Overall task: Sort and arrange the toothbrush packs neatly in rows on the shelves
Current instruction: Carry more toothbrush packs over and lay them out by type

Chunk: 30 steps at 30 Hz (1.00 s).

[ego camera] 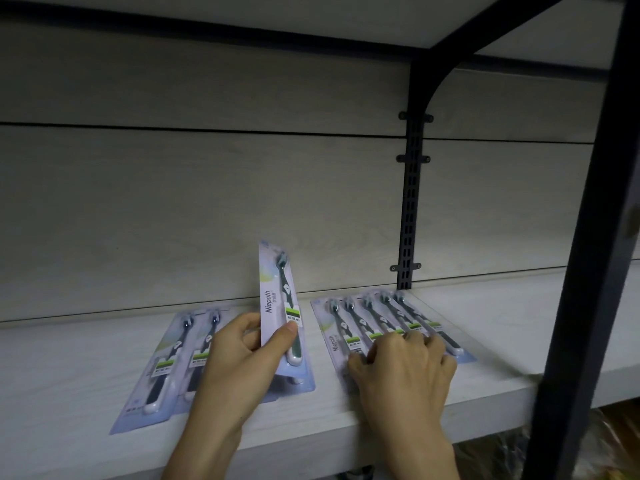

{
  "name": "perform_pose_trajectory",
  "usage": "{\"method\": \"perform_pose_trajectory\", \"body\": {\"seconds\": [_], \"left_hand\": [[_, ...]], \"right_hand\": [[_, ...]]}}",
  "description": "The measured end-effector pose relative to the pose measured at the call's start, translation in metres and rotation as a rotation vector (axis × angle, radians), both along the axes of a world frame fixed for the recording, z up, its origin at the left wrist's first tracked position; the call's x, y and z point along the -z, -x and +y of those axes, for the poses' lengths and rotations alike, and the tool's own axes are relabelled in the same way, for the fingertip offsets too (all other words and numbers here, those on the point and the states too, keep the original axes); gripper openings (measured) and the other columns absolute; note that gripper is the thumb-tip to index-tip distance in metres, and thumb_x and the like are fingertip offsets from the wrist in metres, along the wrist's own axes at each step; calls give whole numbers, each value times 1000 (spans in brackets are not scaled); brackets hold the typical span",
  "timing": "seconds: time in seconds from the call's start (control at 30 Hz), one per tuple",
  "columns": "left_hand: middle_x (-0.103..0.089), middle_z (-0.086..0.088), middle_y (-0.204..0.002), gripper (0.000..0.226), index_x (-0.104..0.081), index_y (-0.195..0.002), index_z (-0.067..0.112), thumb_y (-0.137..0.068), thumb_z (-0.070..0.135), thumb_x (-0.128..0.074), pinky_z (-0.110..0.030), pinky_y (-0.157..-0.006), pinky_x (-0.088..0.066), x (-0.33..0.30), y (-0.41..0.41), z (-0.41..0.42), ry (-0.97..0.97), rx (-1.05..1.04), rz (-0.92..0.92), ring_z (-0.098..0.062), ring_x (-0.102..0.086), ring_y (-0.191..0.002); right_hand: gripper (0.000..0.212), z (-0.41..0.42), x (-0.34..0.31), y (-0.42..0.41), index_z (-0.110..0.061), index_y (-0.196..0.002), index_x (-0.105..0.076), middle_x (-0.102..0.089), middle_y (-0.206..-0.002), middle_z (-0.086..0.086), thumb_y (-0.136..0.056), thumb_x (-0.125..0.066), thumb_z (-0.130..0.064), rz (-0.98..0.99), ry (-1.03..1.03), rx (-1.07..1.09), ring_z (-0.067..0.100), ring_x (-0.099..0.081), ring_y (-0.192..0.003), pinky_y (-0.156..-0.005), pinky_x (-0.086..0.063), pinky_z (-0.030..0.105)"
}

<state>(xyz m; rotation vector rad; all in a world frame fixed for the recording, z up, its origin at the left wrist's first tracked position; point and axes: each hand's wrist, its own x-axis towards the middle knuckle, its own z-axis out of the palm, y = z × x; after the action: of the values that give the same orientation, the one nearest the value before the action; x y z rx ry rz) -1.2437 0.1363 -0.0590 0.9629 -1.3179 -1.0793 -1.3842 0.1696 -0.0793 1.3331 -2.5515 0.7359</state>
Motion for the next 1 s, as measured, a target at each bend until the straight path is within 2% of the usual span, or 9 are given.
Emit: {"method": "perform_pose_trajectory", "body": {"seconds": [0.07,0.23,0.33,0.47,0.63,0.7,0.83,0.93,1.0], "left_hand": [[-73,-7,-68,3,-67,-86,11,-85,14,-67,-15,-43,-41,0,4,0,-8,7,-2,-8,-62,-51],[-73,-3,-69,3,-67,-85,14,-84,16,-68,-29,-63,-48,1,10,2,-26,13,-19,-9,-65,-57],[-73,-2,-69,3,-67,-86,15,-84,16,-68,-29,-65,-50,1,11,2,-28,6,-32,-10,-67,-59],[-73,-2,-70,1,-67,-85,15,-85,16,-68,-25,-59,-52,1,16,3,-27,10,-53,-11,-67,-60],[-74,1,-73,2,-69,-84,18,-84,19,-68,-45,-84,-53,5,23,2,1,10,-129,-21,-71,-77],[-74,3,-74,2,-70,-84,21,-83,20,-68,-48,-87,-52,6,25,1,14,4,-162,-19,-71,-79],[-74,10,-79,7,-67,-87,26,-82,21,-69,-43,-86,-53,7,31,-1,53,-8,-208,-12,-70,-80],[-73,14,-76,10,-66,-92,26,-84,23,-68,-37,-83,-53,8,37,-1,91,-13,-270,-6,-69,-76],[-73,15,-74,9,-64,-92,28,-84,25,-67,-37,-84,-52,9,42,-2,111,-15,-317,-6,-69,-76]], "right_hand": [[27,1,0,2,-25,-92,-65,-56,-114,2,-86,-49,-47,-1,4,2,28,-37,-115,-88,-28,38],[26,-1,0,9,-24,-93,-63,-57,-111,2,-89,-47,-44,31,14,2,27,-39,-109,-86,-29,38],[25,-3,1,12,-24,-89,-62,-59,-107,1,-89,-47,-44,16,30,1,26,-39,-107,-85,-29,38],[25,-3,1,15,-24,-88,-61,-59,-105,0,-89,-48,-45,18,47,6,26,-39,-107,-84,-28,37],[25,-2,2,24,-25,-90,-62,-61,-107,-1,-88,-49,-47,14,48,28,26,-40,-108,-86,-29,37],[27,-1,2,27,-25,-91,-63,-61,-108,-1,-88,-49,-48,17,42,37,26,-41,-110,-86,-29,37],[29,2,3,36,-25,-93,-63,-61,-110,-2,-87,-47,-49,22,38,49,26,-41,-113,-87,-29,37],[30,3,2,40,-25,-94,-63,-61,-111,-2,-88,-47,-49,20,27,57,26,-40,-111,-88,-29,37],[28,2,1,40,-25,-93,-62,-61,-111,-1,-89,-47,-48,24,26,48,26,-40,-111,-88,-29,37]]}}
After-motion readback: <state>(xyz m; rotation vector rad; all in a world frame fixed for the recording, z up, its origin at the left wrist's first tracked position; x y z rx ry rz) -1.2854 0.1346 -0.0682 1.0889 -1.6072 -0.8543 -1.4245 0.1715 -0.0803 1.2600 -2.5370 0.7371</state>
